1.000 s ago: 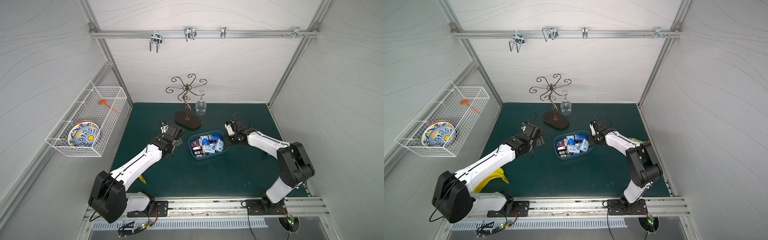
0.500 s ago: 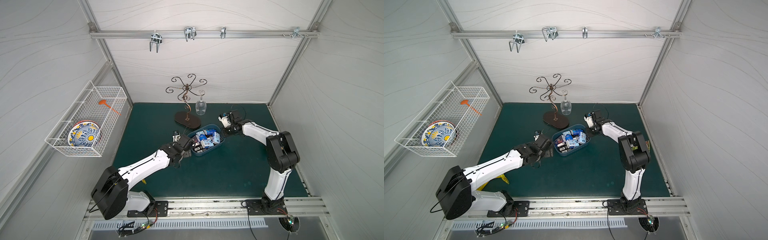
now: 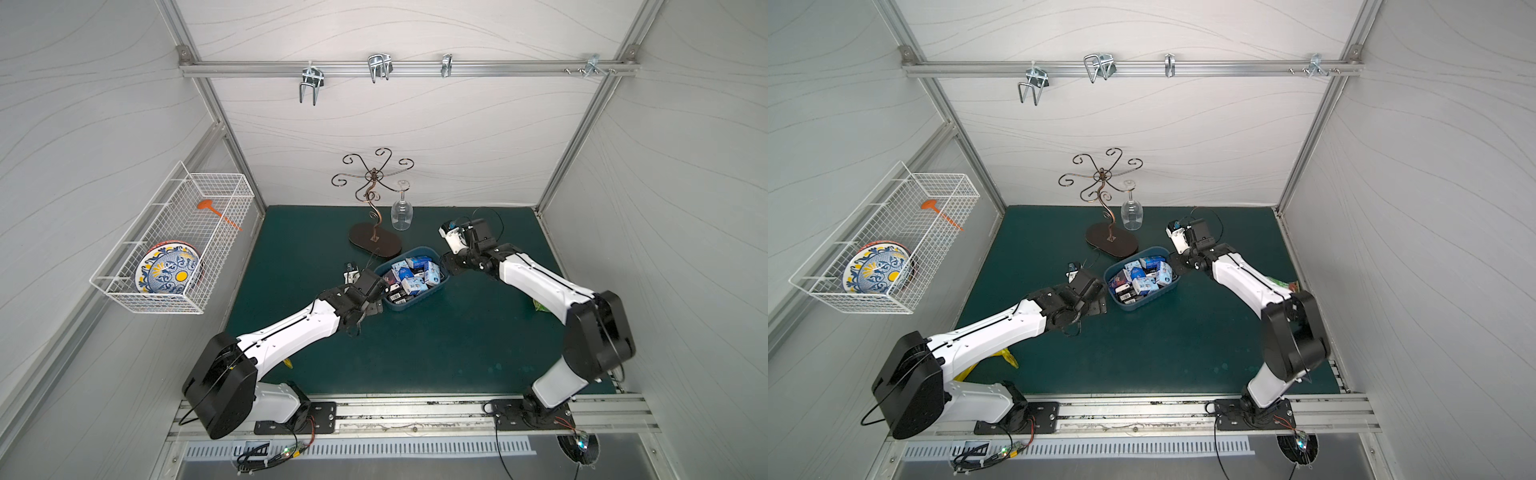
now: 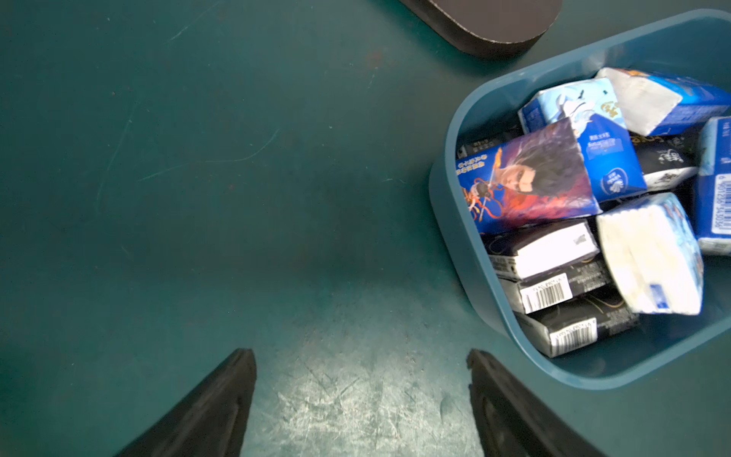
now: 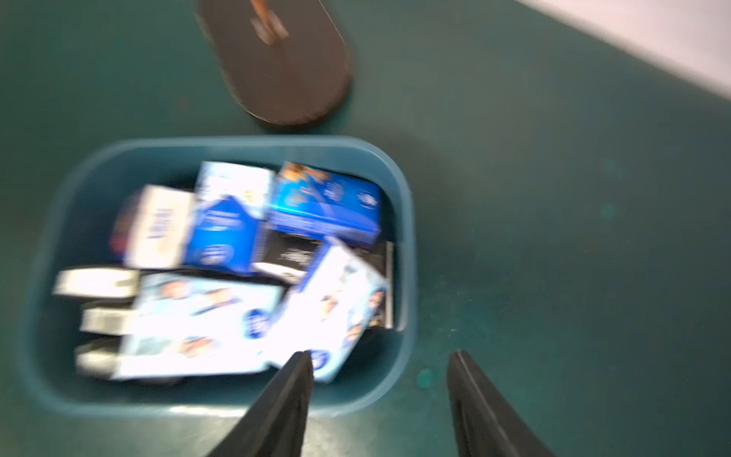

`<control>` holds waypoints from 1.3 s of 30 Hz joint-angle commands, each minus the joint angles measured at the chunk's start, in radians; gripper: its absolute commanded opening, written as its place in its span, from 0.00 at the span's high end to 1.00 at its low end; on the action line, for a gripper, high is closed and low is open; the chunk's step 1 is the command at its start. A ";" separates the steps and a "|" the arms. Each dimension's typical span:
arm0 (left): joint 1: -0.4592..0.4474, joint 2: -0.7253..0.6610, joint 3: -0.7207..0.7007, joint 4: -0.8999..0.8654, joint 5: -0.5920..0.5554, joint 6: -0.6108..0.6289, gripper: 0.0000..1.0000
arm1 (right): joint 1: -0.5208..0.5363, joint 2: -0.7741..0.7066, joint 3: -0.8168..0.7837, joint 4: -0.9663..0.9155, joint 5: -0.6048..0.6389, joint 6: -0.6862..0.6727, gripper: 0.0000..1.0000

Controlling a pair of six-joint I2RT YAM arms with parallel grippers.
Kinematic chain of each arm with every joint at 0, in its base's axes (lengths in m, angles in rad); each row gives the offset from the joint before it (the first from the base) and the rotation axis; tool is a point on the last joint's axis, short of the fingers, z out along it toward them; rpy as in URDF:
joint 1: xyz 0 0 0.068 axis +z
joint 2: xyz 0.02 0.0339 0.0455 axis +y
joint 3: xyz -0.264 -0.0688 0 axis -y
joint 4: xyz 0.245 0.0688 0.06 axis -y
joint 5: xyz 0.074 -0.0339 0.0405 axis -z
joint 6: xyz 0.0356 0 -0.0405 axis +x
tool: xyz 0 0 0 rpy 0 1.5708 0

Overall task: Take the pocket tissues out of the storage box
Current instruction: Adjust the storage box at the center of the board.

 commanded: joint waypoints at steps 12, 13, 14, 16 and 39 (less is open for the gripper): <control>0.157 -0.092 -0.061 -0.011 0.090 -0.063 0.12 | 0.415 0.087 -0.112 0.094 0.469 -0.106 0.29; 0.158 -0.095 -0.064 -0.011 0.090 -0.063 0.12 | 0.422 0.106 -0.101 0.096 0.481 -0.103 0.29; 0.158 -0.098 -0.065 -0.011 0.092 -0.062 0.12 | 0.427 0.122 -0.090 0.098 0.491 -0.099 0.29; 0.160 -0.103 -0.067 -0.011 0.092 -0.061 0.12 | 0.430 0.148 -0.070 0.100 0.501 -0.087 0.29; 0.169 -0.130 -0.064 -0.019 0.084 -0.039 0.12 | 0.391 0.301 0.139 0.030 0.486 -0.051 0.28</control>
